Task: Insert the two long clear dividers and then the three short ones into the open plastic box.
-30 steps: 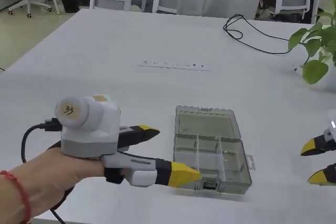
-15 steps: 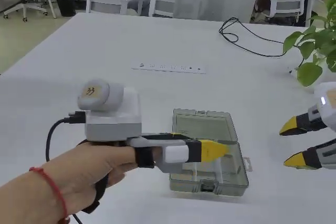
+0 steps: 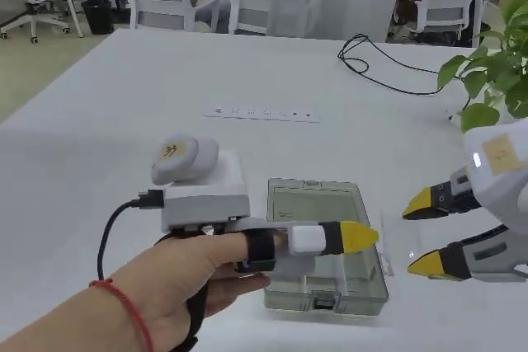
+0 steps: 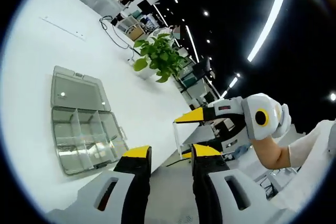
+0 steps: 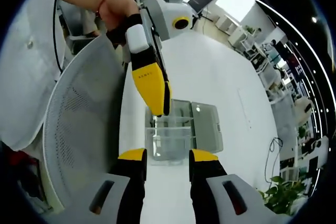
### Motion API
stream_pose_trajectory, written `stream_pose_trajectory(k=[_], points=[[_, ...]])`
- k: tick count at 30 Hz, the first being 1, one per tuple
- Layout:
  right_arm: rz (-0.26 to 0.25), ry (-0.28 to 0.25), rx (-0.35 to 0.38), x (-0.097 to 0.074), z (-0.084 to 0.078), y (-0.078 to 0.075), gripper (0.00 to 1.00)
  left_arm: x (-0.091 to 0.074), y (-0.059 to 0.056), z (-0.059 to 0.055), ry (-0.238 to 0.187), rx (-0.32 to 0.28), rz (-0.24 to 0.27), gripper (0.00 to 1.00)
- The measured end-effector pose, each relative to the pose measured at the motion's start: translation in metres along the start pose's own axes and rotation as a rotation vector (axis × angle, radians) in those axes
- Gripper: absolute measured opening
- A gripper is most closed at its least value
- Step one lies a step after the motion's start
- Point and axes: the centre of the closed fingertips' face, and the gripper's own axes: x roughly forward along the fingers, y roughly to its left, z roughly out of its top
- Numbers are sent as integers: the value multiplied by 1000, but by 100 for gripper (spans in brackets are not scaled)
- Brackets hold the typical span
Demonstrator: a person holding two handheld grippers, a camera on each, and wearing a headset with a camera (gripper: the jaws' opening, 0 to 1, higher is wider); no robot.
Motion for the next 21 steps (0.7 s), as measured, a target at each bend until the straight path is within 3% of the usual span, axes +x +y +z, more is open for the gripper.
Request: stream_pose_trajectory(k=[8, 21], points=[[7, -29, -2, -3, 21, 11, 33, 9, -8, -11, 20, -31, -22, 15], [16, -26, -10, -4, 26, 17, 33, 12, -19, -18, 45, -30, -55, 0]])
